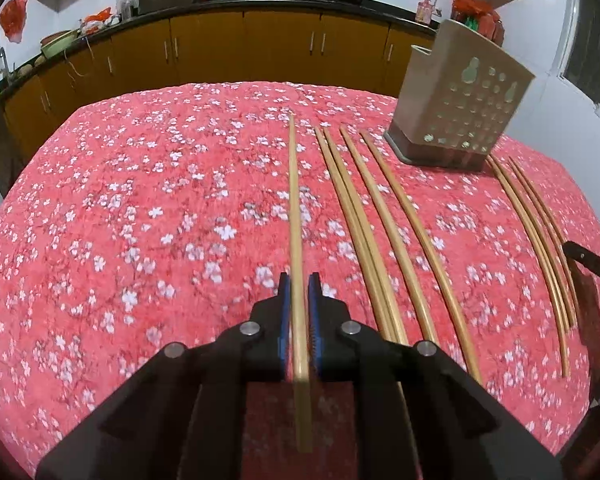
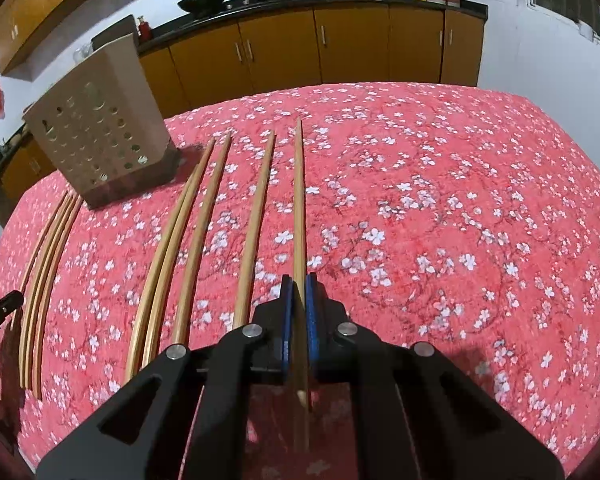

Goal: Organize utensils
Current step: 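Lift the held chopsticks upright with both grippers toward the beige holder, then lower both chopsticks into the beige holder and open both grippers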

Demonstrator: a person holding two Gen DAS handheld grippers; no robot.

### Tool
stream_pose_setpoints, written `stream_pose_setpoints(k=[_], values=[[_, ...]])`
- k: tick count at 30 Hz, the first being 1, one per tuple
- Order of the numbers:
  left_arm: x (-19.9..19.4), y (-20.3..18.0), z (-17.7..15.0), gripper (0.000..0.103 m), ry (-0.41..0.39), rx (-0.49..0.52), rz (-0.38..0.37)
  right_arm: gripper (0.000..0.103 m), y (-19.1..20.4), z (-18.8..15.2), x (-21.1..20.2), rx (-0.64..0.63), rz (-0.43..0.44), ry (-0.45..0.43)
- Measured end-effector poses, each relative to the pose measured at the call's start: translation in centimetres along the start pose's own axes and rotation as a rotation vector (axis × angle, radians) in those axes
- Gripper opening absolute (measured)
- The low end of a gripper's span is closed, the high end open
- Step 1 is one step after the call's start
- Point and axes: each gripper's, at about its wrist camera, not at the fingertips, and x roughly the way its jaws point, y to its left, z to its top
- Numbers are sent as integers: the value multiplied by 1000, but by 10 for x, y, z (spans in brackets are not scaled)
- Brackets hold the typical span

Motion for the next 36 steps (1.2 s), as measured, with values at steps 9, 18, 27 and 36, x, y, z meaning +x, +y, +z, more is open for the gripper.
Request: stream_pose_setpoints(k=[9,18,27,36], values=[[-5,-4,-8,8,3,19,23,8,1,4,-3,18,13,9],[-32,2,9,8,-44,24,30,7,-1,23,-47,31,32,-102],[-84,11,42,8,-183,3,33,7,3,38,-80,31,41,-223],[-124,9,78,8,-359,-37,30,7,6,63,-112,20,41,-366]])
